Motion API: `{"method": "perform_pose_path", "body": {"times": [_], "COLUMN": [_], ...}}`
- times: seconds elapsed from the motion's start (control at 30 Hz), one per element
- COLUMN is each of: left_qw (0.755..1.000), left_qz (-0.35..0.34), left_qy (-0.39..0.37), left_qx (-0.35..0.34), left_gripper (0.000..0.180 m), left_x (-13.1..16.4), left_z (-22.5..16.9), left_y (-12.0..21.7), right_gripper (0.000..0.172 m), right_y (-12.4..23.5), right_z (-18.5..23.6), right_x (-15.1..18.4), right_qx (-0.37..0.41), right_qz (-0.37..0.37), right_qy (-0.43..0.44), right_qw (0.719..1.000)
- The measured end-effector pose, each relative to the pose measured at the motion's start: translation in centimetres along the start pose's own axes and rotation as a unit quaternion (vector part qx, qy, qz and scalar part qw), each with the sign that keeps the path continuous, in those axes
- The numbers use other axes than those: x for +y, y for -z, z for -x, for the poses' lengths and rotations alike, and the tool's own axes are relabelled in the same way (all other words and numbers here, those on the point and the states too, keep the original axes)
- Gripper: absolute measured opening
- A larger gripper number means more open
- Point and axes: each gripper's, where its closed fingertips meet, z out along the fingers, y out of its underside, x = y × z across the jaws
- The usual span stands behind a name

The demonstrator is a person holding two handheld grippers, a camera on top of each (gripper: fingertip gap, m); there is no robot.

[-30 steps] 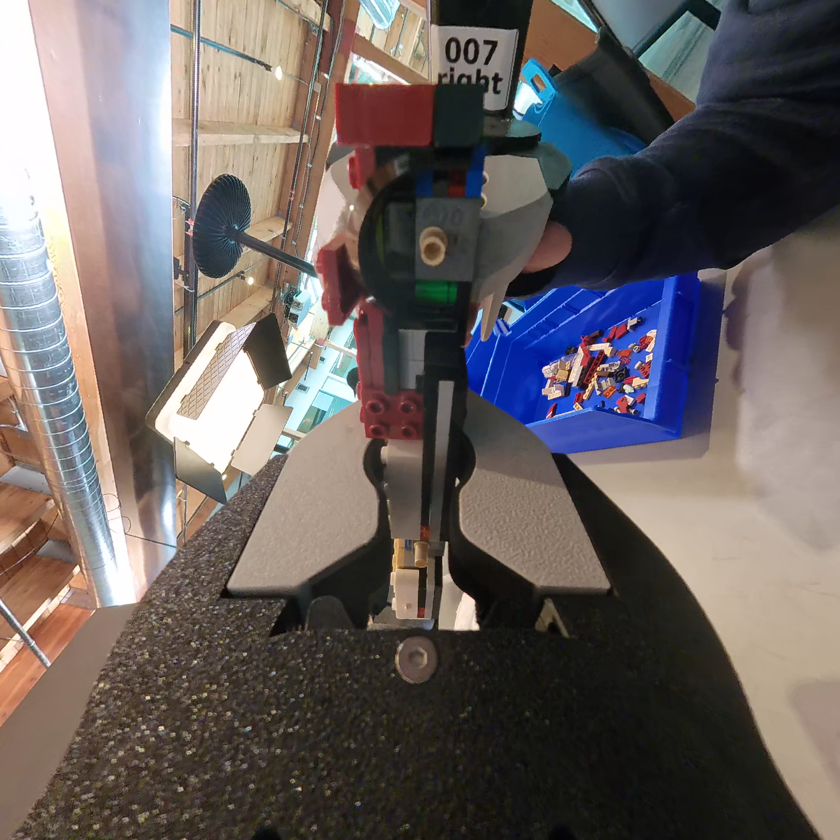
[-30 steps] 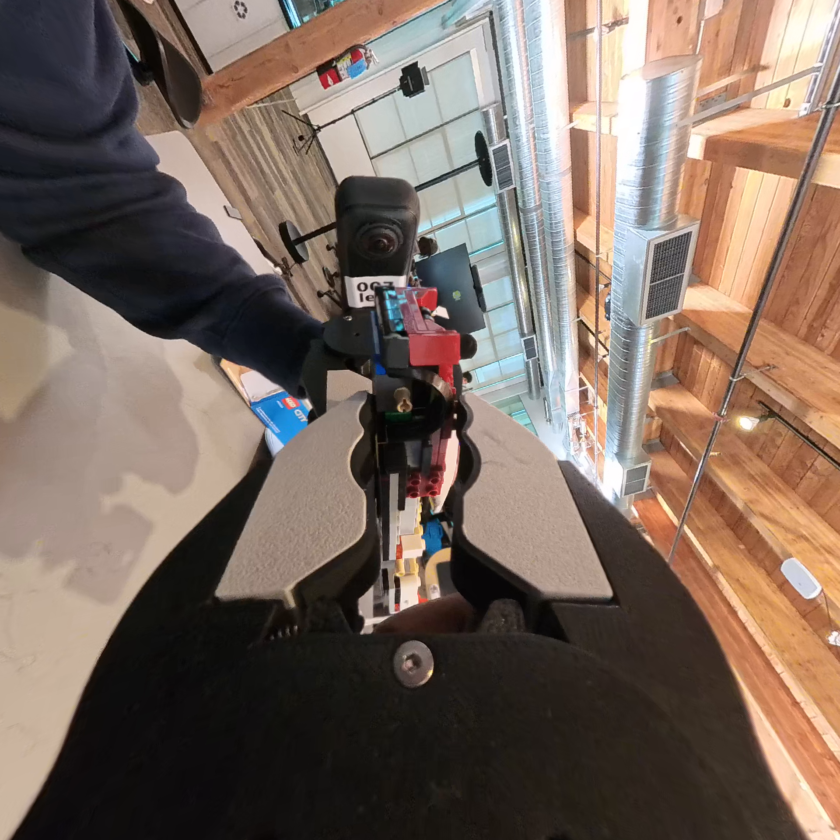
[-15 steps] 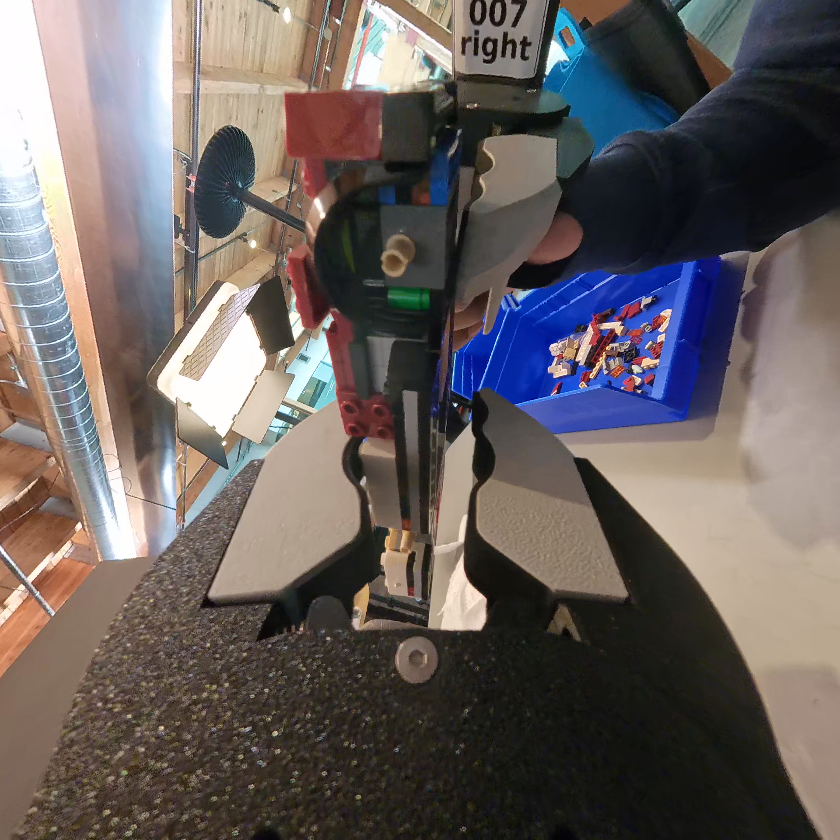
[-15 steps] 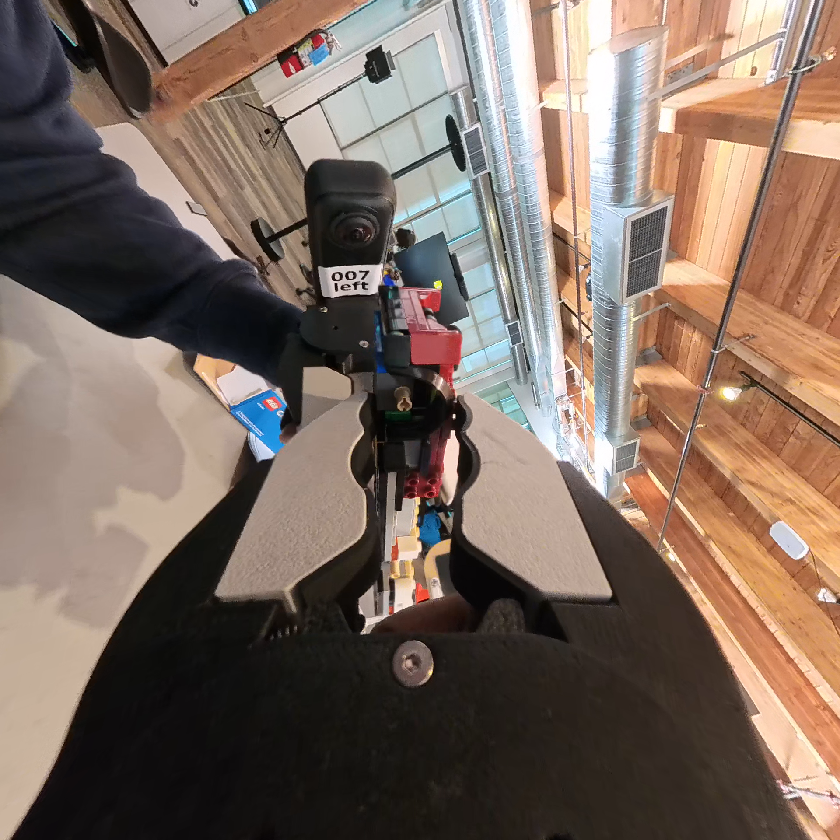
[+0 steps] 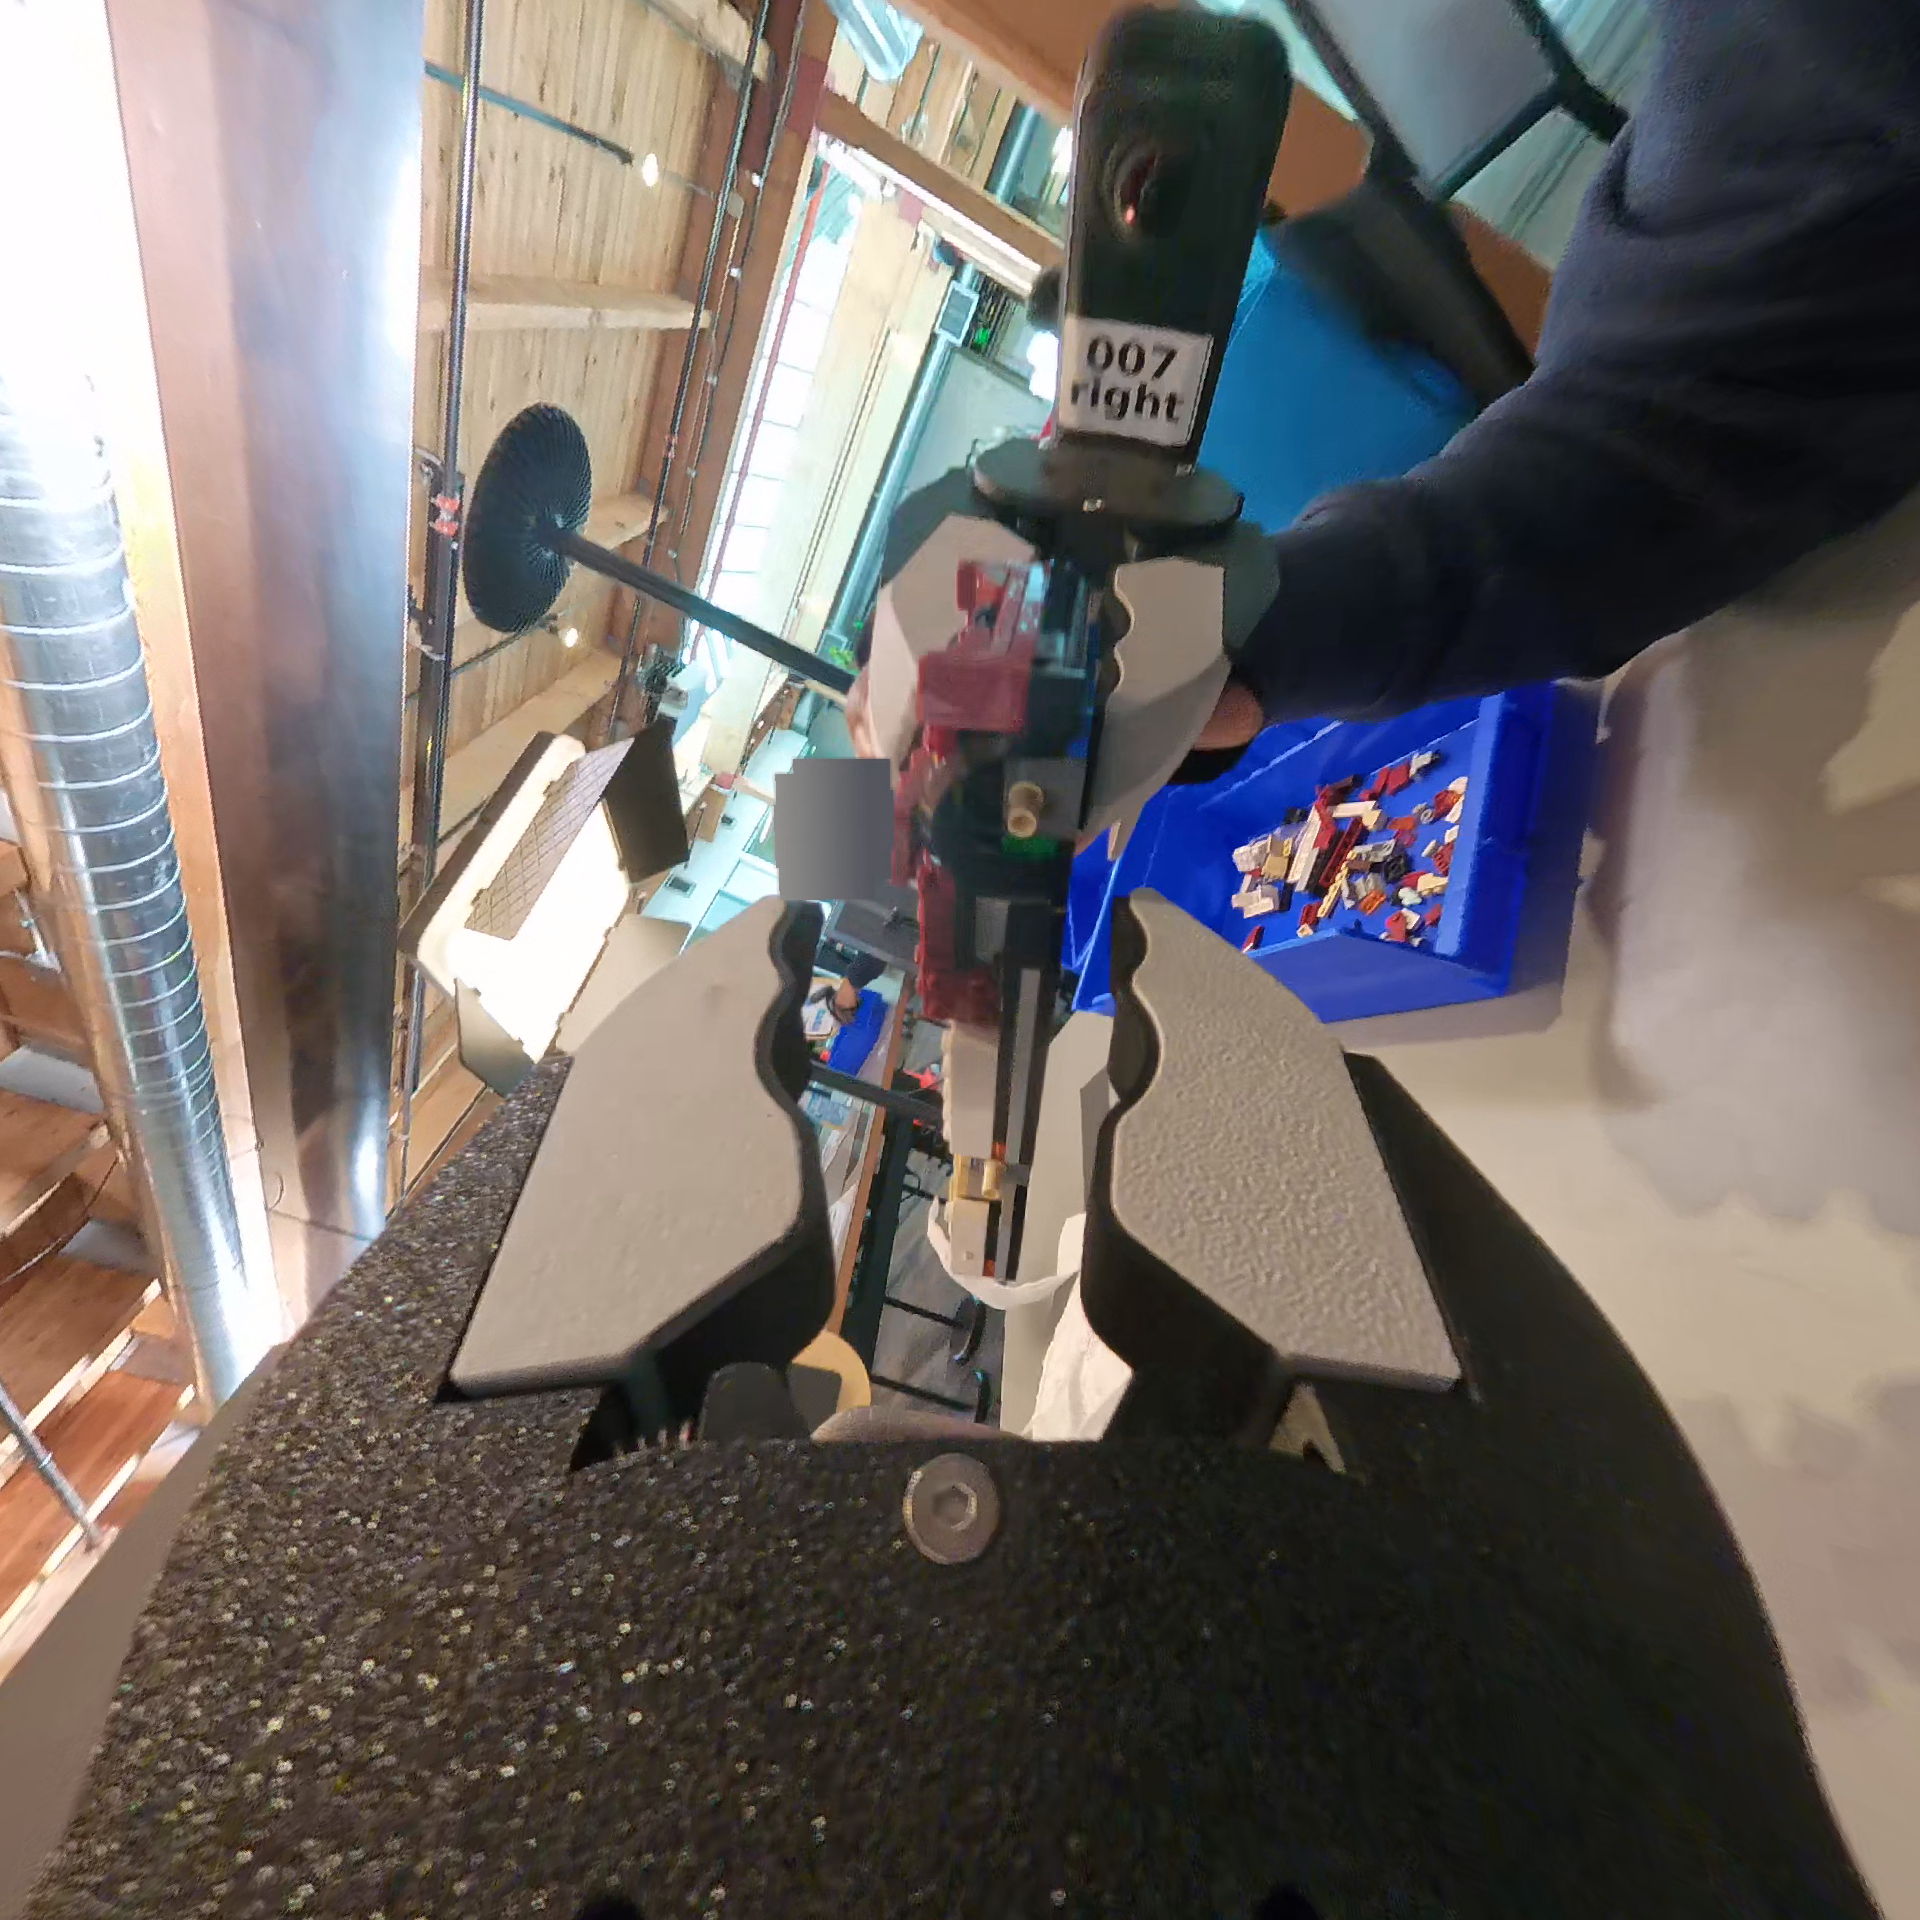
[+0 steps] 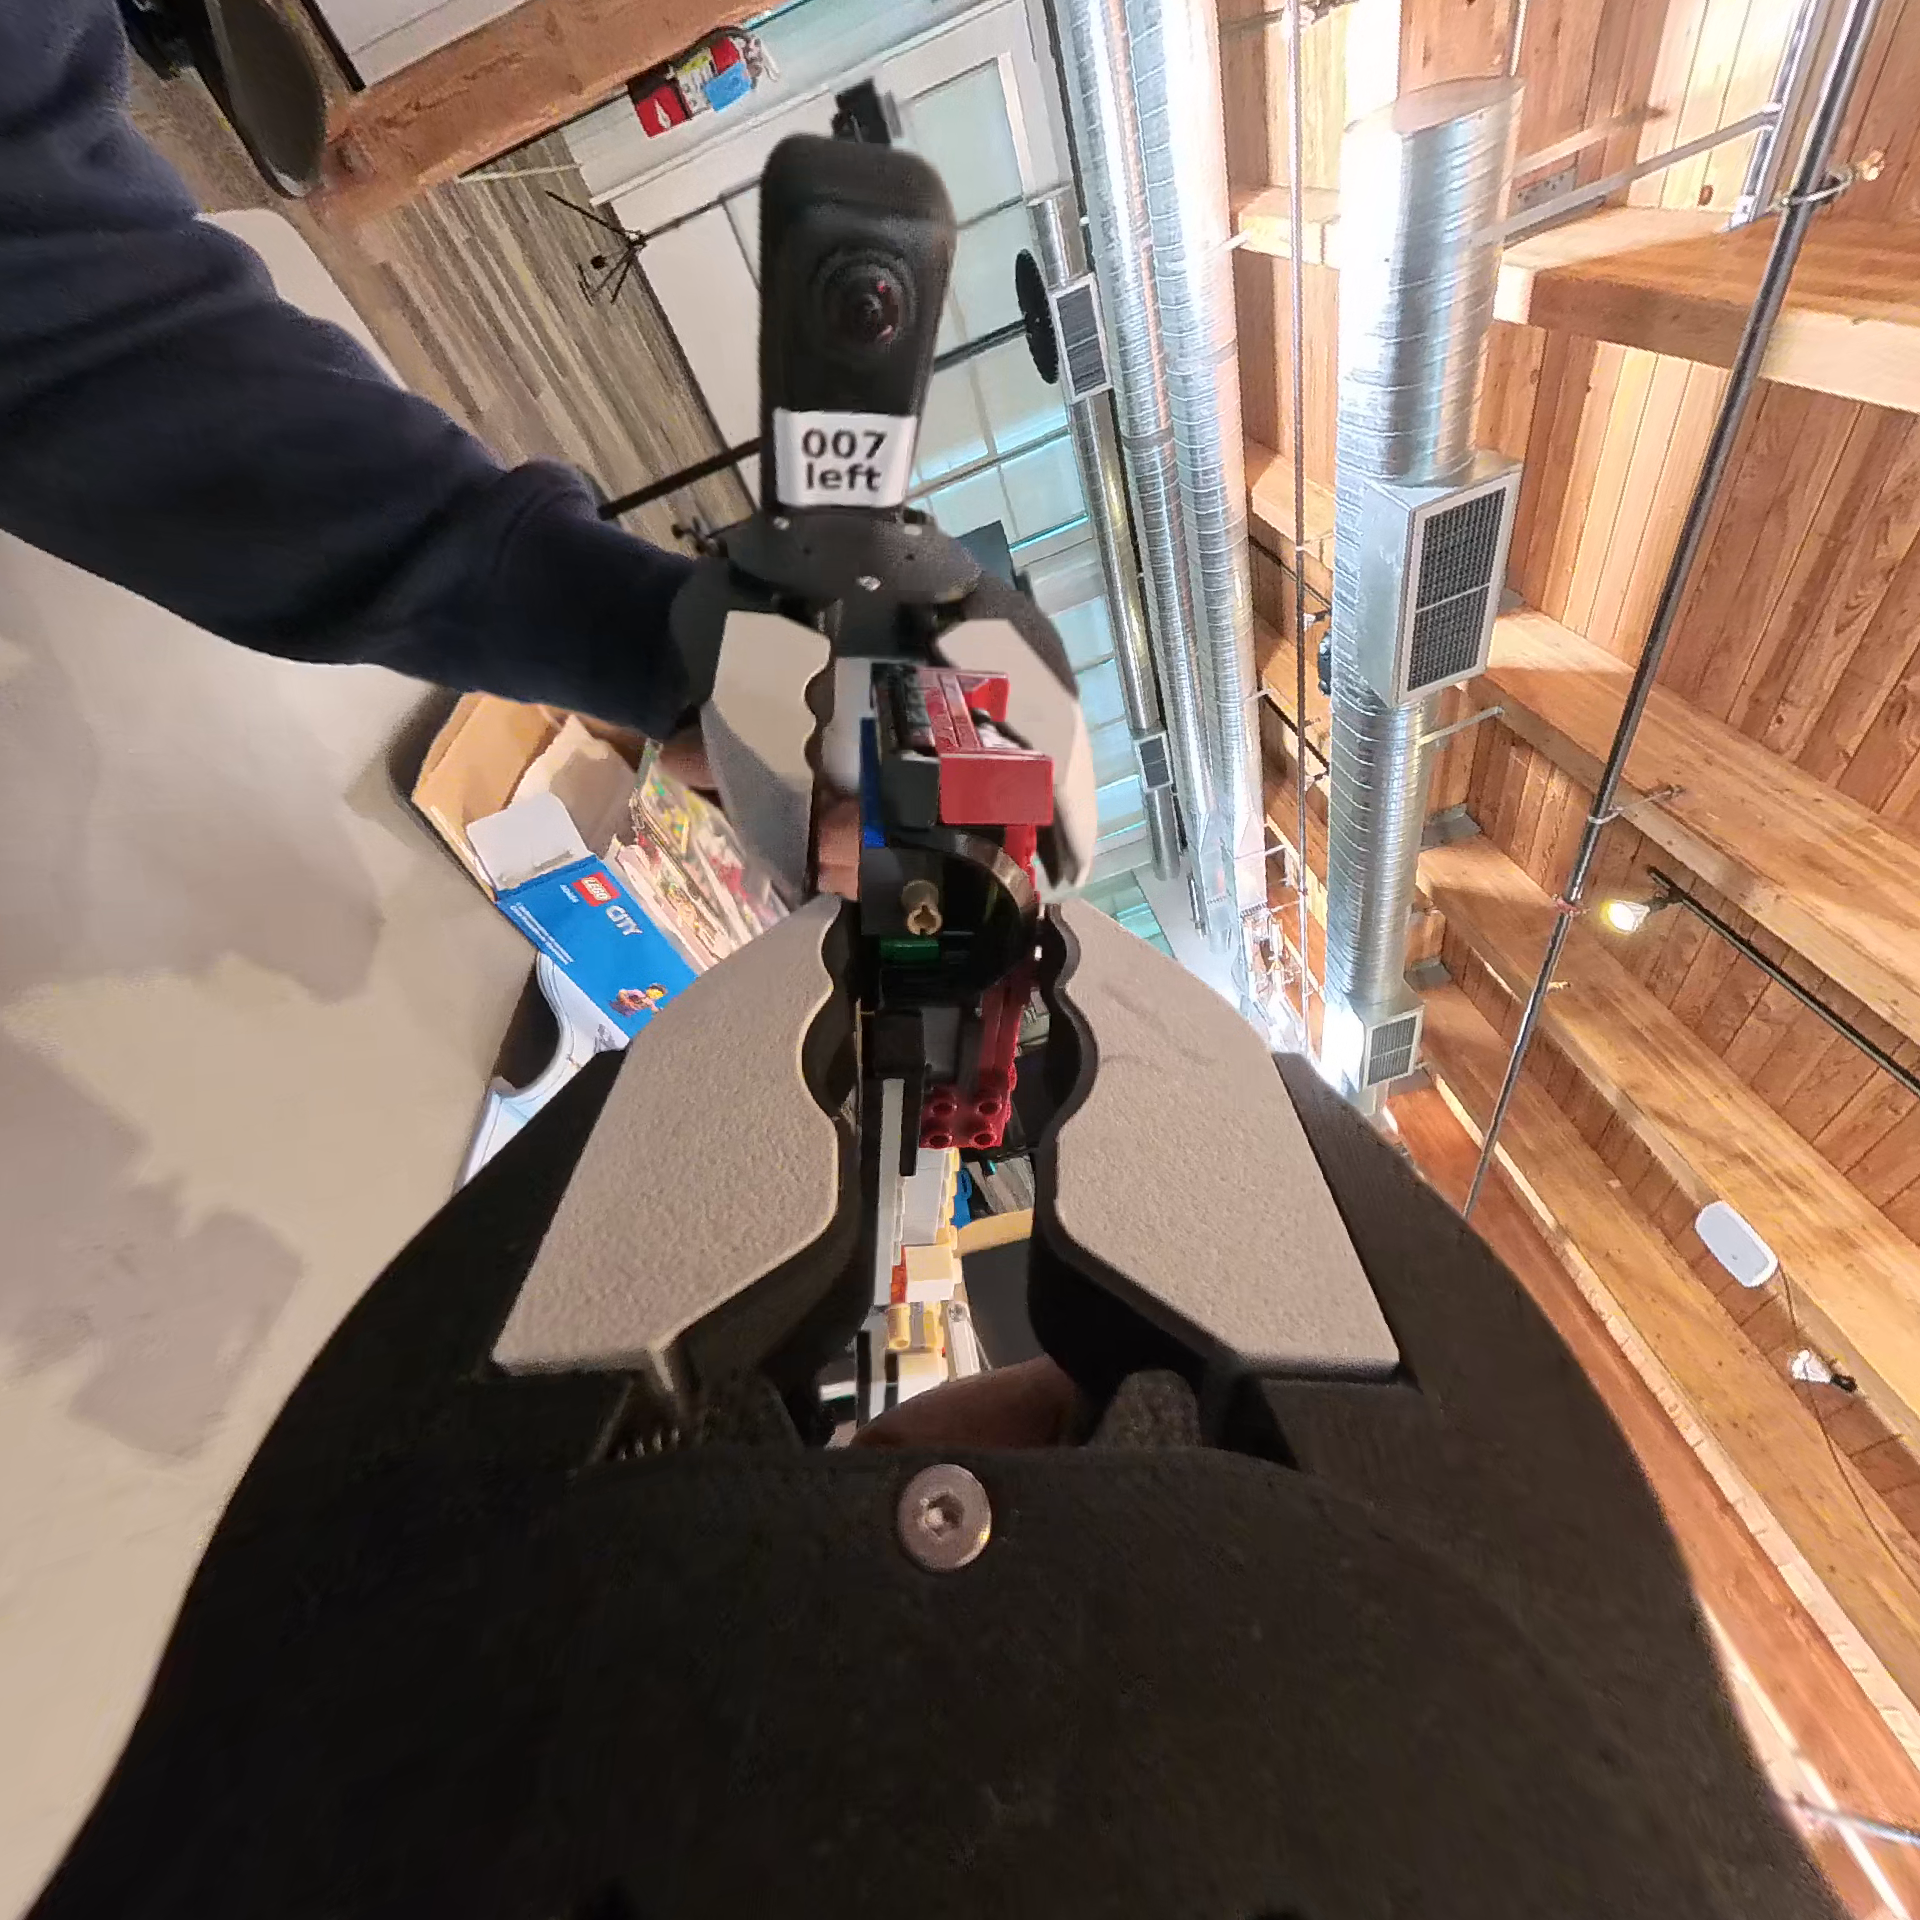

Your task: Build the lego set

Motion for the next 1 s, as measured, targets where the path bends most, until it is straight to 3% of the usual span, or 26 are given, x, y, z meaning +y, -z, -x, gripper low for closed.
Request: {"method": "perform_pose_path", "body": {"times": [0.33, 0.57, 1.0], "left_qw": [0.998, 0.997, 0.995], "left_qz": [-0.004, -0.011, -0.003], "left_qy": [-0.039, -0.066, -0.092], "left_qx": [0.041, 0.032, 0.029], "left_gripper": [0.049, 0.036, 0.032], "left_x": [-1.4, -1.8, -1.9], "left_z": [-1.7, -1.9, -1.8], "left_y": [-0.2, -0.6, -0.8], "right_gripper": [0.033, 0.033, 0.033], "right_y": [-0.4, -0.4, -0.3], "right_z": [1.5, 1.5, 1.4], "right_x": [-0.7, -0.8, -0.9], "right_qx": [-0.025, -0.025, -0.019], "right_qz": [-0.005, -0.005, -0.004], "right_qy": [0.023, 0.026, 0.033], "right_qw": [0.999, 0.999, 0.999]}}
